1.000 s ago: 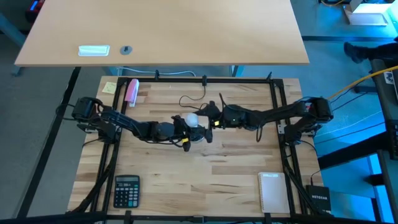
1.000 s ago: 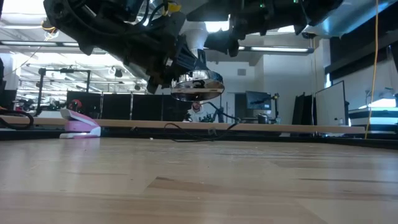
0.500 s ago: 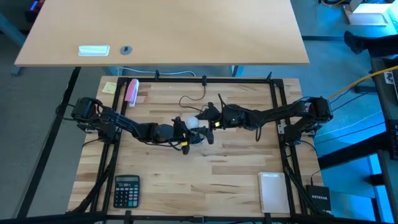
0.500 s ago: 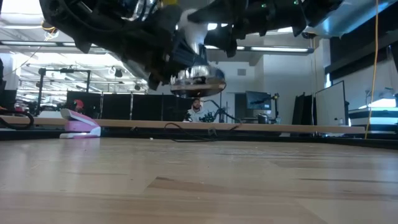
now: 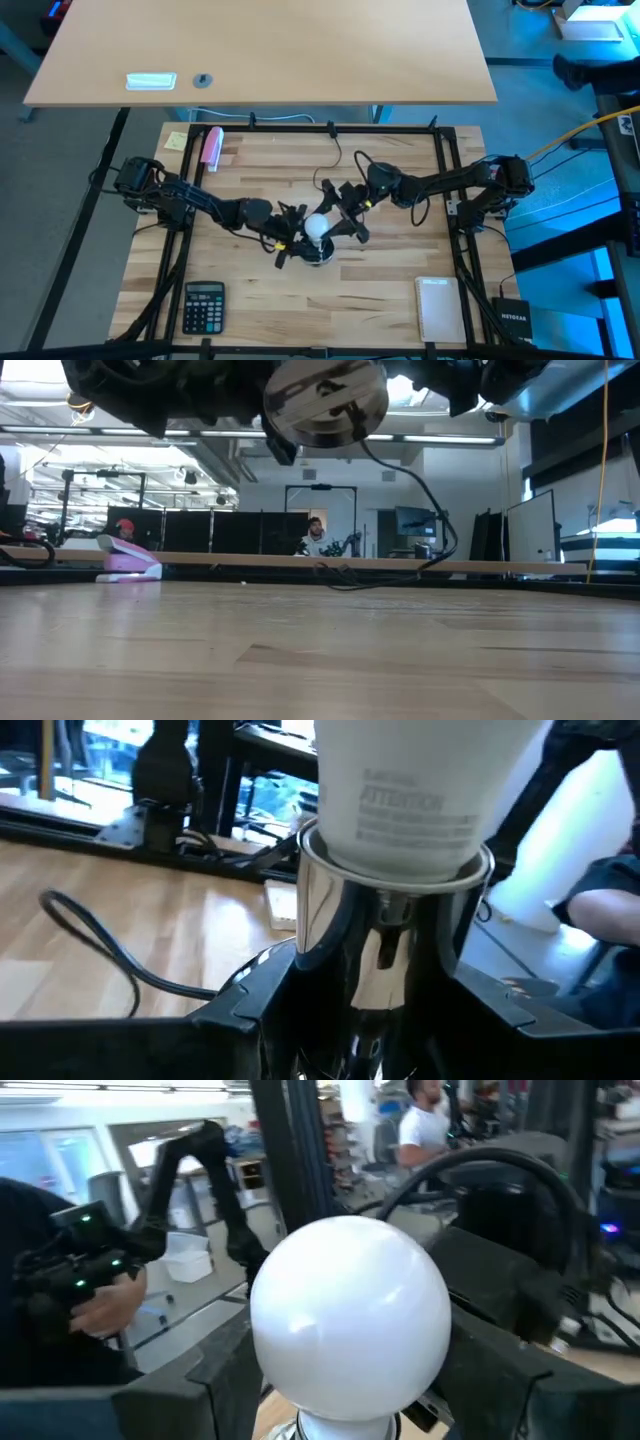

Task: Screw lightbulb
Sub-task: Remove the lightbulb from the lamp

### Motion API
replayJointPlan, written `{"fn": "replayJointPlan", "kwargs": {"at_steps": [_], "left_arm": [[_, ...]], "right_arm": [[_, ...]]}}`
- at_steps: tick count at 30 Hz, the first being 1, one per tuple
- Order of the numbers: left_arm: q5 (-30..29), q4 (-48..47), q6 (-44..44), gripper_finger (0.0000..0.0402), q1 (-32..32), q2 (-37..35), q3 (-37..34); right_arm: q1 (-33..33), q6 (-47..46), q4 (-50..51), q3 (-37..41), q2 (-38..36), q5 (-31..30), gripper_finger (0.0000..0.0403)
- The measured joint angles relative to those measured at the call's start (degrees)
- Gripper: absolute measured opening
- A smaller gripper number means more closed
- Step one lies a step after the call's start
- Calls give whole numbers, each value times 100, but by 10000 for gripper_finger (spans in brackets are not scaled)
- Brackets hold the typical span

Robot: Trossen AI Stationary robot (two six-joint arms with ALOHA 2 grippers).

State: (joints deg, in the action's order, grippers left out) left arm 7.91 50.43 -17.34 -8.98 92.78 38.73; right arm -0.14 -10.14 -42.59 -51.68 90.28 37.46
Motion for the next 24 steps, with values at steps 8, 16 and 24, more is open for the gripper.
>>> {"fn": "replayJointPlan", "kwargs": {"at_steps": [8,16,24], "left_arm": [[-191,-392,-21,171,29,-1,143],[-1310,-903,-169,170,60,-1,165],[-3537,-1643,-783,169,66,-1,165]], "right_arm": [[15,121,159,7,-11,-771,291],[-253,23,1069,0,-331,-1500,384],[-361,38,2822,-8,-895,-2816,352]]}}
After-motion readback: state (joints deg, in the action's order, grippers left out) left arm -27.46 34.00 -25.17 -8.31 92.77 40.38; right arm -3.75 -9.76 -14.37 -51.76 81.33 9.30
